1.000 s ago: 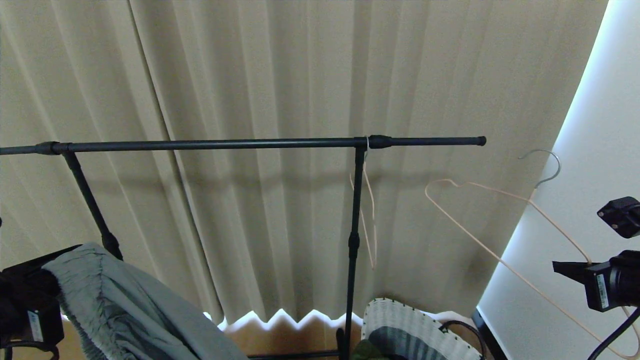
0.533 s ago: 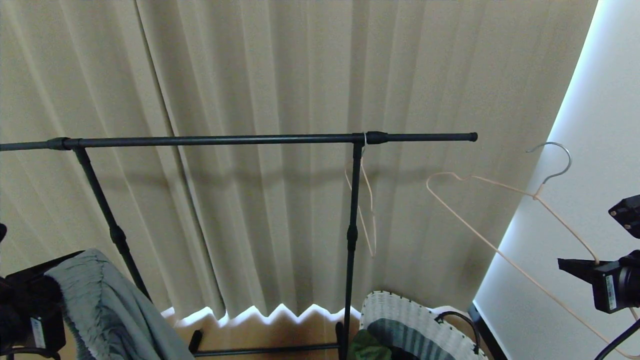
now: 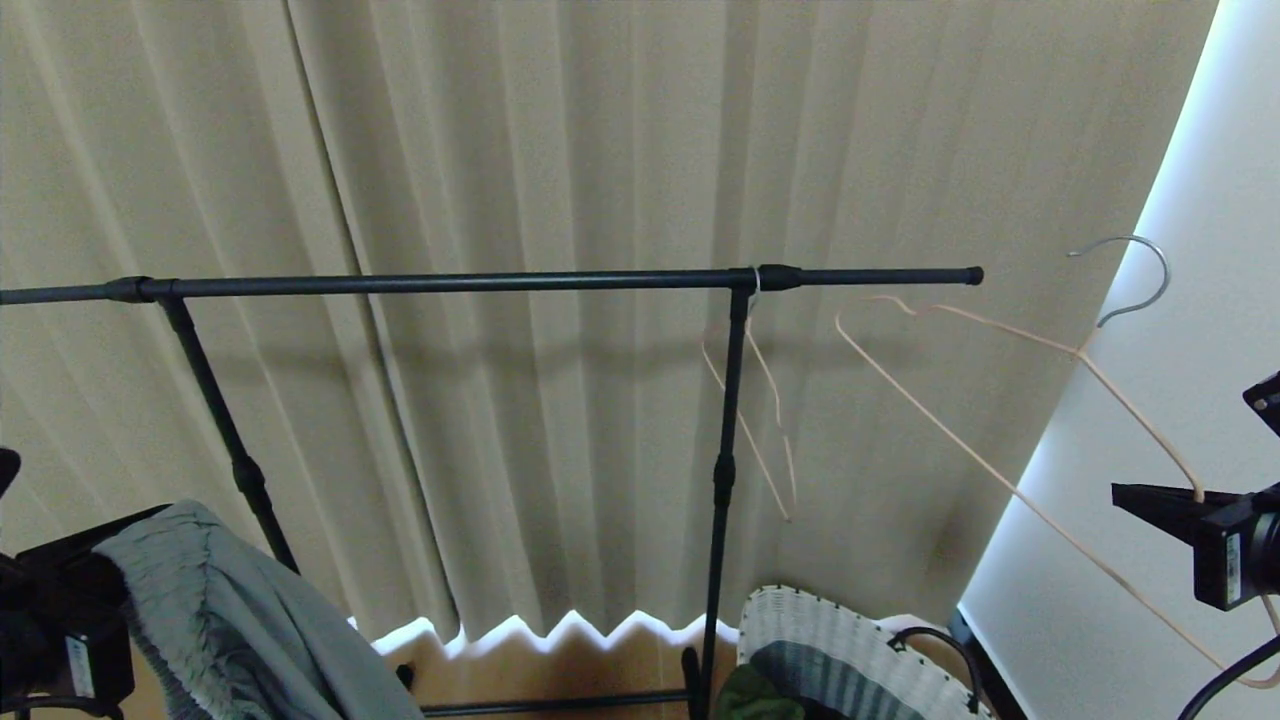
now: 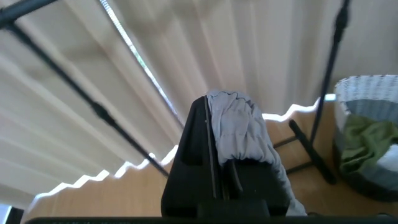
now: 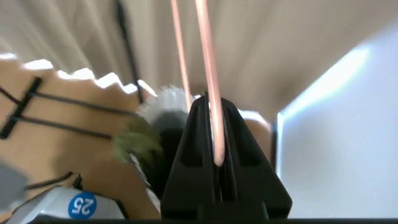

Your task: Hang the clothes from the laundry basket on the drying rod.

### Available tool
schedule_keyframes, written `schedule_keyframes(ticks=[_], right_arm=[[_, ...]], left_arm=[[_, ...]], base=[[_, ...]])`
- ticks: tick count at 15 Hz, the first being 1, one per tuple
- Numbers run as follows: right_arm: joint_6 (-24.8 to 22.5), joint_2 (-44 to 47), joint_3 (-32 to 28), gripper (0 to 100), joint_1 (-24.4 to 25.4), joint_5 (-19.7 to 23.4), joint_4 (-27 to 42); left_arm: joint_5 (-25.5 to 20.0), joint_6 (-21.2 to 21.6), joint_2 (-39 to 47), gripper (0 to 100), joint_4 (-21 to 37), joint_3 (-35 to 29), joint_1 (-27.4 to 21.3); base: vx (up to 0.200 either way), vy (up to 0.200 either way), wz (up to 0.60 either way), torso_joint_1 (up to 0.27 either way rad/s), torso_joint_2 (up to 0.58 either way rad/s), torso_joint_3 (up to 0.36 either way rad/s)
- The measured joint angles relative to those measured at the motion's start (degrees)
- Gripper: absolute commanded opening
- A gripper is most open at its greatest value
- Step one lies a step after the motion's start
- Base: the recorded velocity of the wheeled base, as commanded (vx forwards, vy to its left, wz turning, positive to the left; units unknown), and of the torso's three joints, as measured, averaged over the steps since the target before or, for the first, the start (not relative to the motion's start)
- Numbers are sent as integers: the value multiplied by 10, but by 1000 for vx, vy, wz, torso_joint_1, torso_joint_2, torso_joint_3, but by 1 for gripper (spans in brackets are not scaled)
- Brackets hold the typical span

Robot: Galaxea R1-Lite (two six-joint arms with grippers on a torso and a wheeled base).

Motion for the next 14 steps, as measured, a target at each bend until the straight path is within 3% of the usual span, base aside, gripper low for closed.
schedule_keyframes(ticks=[7, 13, 14], right_arm=[[6, -8, -1, 0, 49, 0, 0], [5, -9, 3, 0, 61, -1, 0], [5, -9, 2, 0, 61, -1, 1]], left_arm=[[0, 1, 0, 0, 0, -2, 0], [0, 2, 1, 0, 0, -3, 0], [0, 1, 1, 0, 0, -3, 0]], base=[[0, 200, 0, 0, 1, 3], [0, 200, 0, 4, 2, 3], [0, 0, 0, 0, 0, 0]])
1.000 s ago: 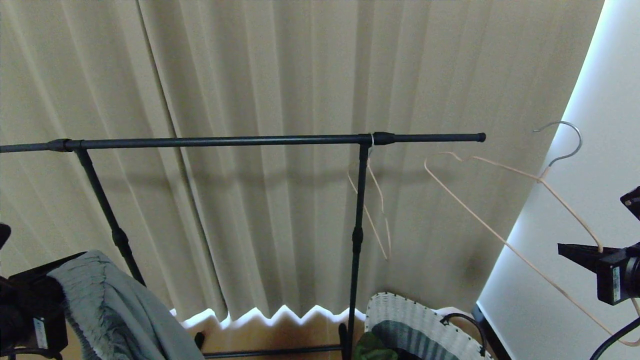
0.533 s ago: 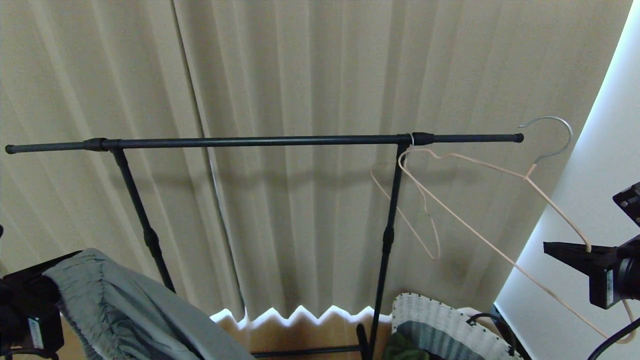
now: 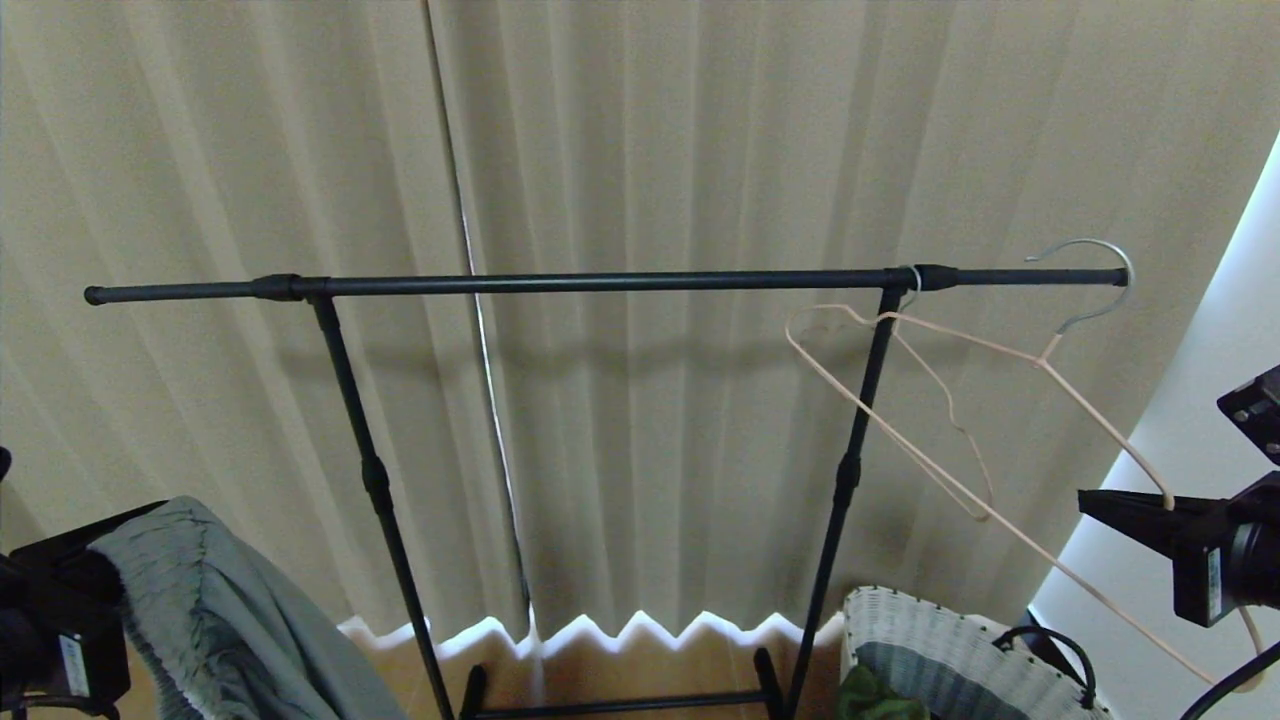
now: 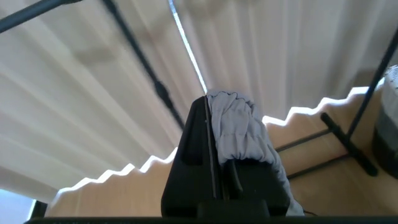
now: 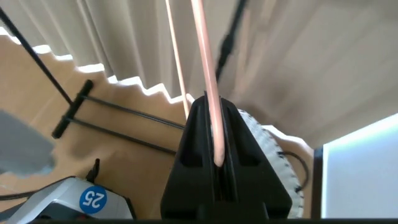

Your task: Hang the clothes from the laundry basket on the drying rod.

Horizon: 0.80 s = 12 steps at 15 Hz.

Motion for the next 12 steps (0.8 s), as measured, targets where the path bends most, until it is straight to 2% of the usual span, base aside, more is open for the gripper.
schedule_keyframes(ticks=[3, 7, 10, 12], right_arm=[[0, 1, -1, 0, 2, 1, -1], [18, 2, 1, 0, 38, -1, 1], [19, 5, 1, 0, 71, -3, 6], [31, 13, -2, 0, 103, -3, 5]], left_arm=[[0, 1, 0, 0, 0, -2, 0], [-1, 2, 0, 0, 0, 1, -1], [-1, 28, 1, 0, 0, 6, -2], [-2, 61, -2, 0, 1, 27, -3]], base=[[0, 0, 0, 0, 0, 0], [0, 0, 0, 0, 0, 0], [0, 0, 0, 0, 0, 0], [0, 0, 0, 0, 0, 0]])
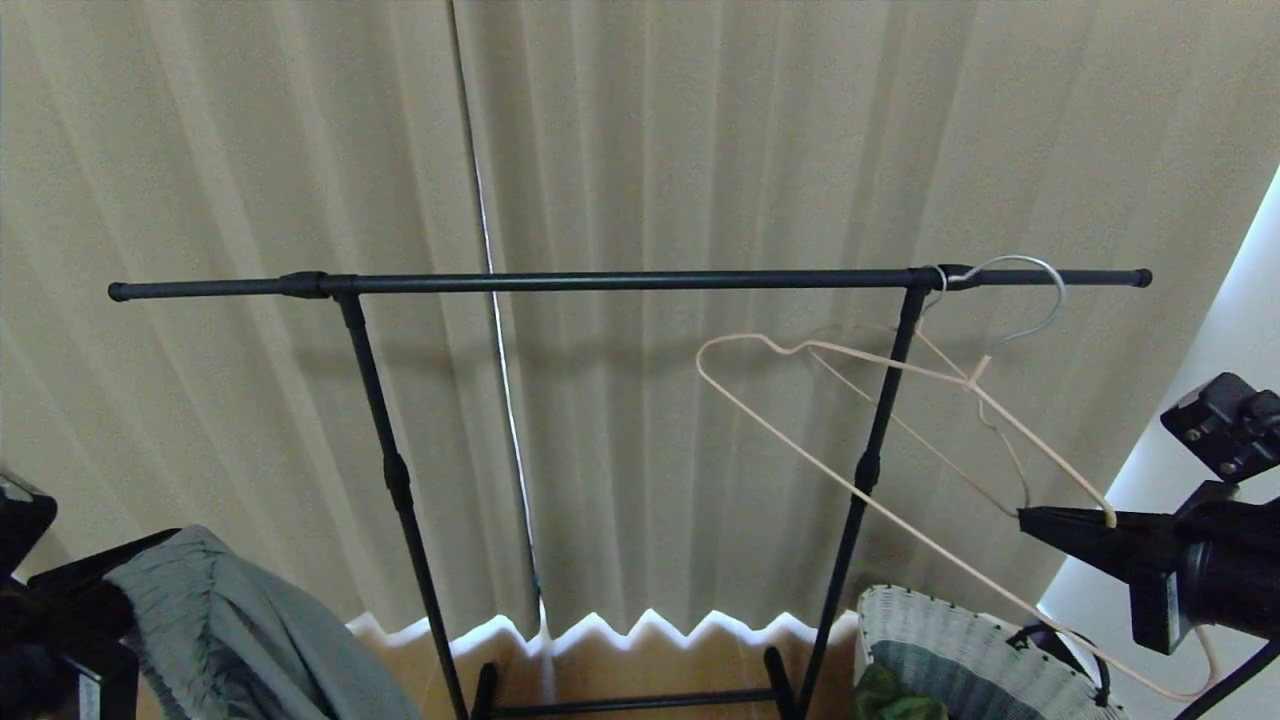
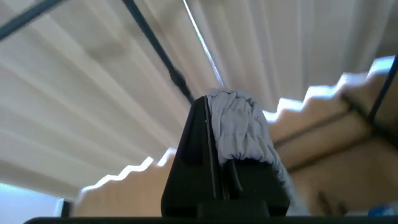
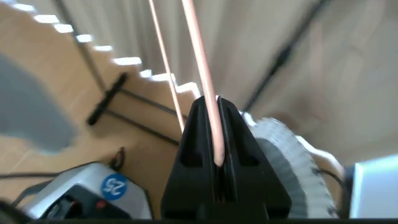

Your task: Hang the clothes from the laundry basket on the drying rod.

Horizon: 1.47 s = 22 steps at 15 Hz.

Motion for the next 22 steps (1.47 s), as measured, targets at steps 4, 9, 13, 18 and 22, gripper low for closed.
schedule_keyframes(ticks=[4, 9, 13, 18, 22], right_arm=[[75, 27, -8, 0, 71, -2, -3], [91, 39, -10, 0, 167, -3, -1], [107, 53, -35, 0, 240, -1, -3], [121, 89, -64, 0, 310, -1, -4], [128, 115, -78, 0, 334, -2, -4]], left_arm=[[-30, -2, 5, 0, -16, -5, -15], [-31, -8, 95, 0, -27, -81, -29], [65, -76, 215, 0, -26, -187, -54], [150, -182, 352, 0, -25, -303, -75], [152, -187, 393, 0, -25, -326, -80]], base=[[0, 0, 0, 0, 0, 0], [0, 0, 0, 0, 0, 0], [0, 0, 0, 0, 0, 0], [0, 0, 0, 0, 0, 0], [0, 0, 0, 0, 0, 0]])
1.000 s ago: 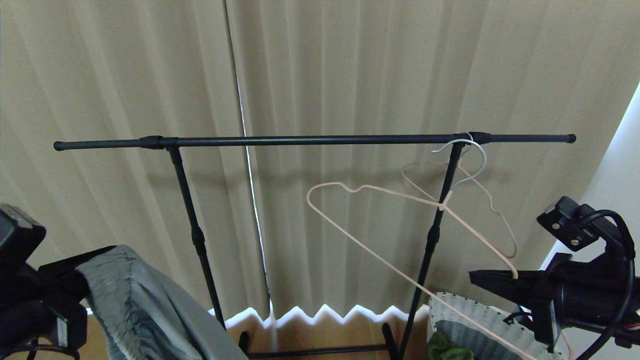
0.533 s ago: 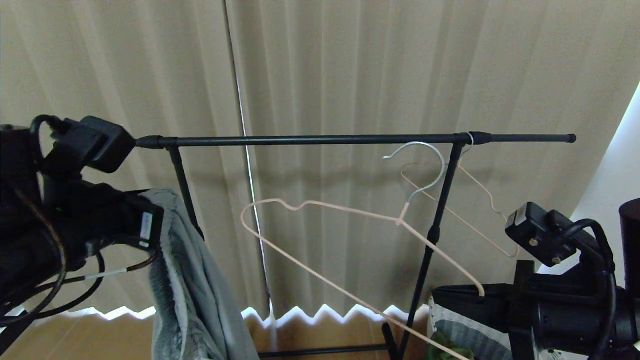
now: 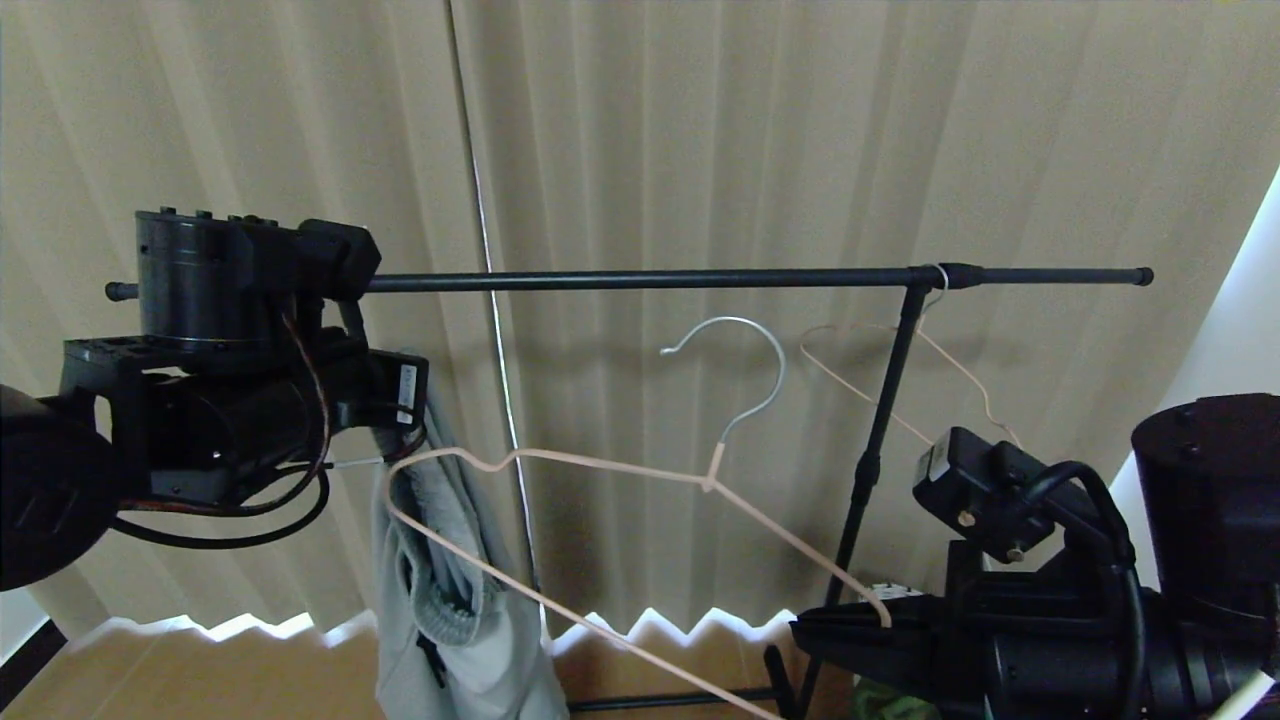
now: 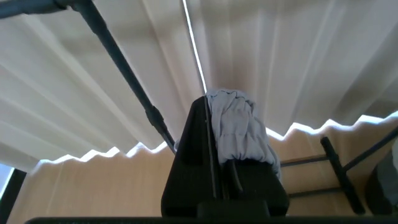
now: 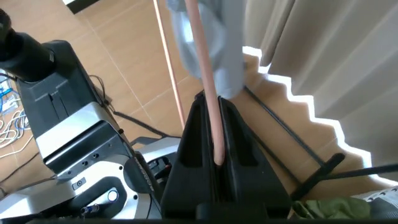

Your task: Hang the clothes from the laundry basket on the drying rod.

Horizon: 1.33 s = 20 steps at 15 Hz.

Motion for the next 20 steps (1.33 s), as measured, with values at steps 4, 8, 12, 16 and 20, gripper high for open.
schedule_keyframes(ticks=[4, 8, 12, 16, 20], right_arm=[[20, 26, -16, 0, 0, -8, 6], [74, 72, -51, 0, -8, -55, 3], [107, 106, -85, 0, 4, -73, 3], [112, 111, -79, 0, 46, -72, 5], [114, 118, -86, 0, 59, -74, 0]], left_arm=[[27, 4, 10, 0, 1, -2, 0], [46, 4, 15, 0, 36, -9, -10], [47, -2, 21, 0, 40, -12, -23], [53, -8, 31, 0, 40, -23, -20], [56, -15, 33, 0, 40, -24, -17]], base=[[0, 0, 0, 0, 0, 0], [0, 0, 0, 0, 0, 0], [0, 0, 0, 0, 0, 0], [0, 0, 0, 0, 0, 0], [0, 0, 0, 0, 0, 0]])
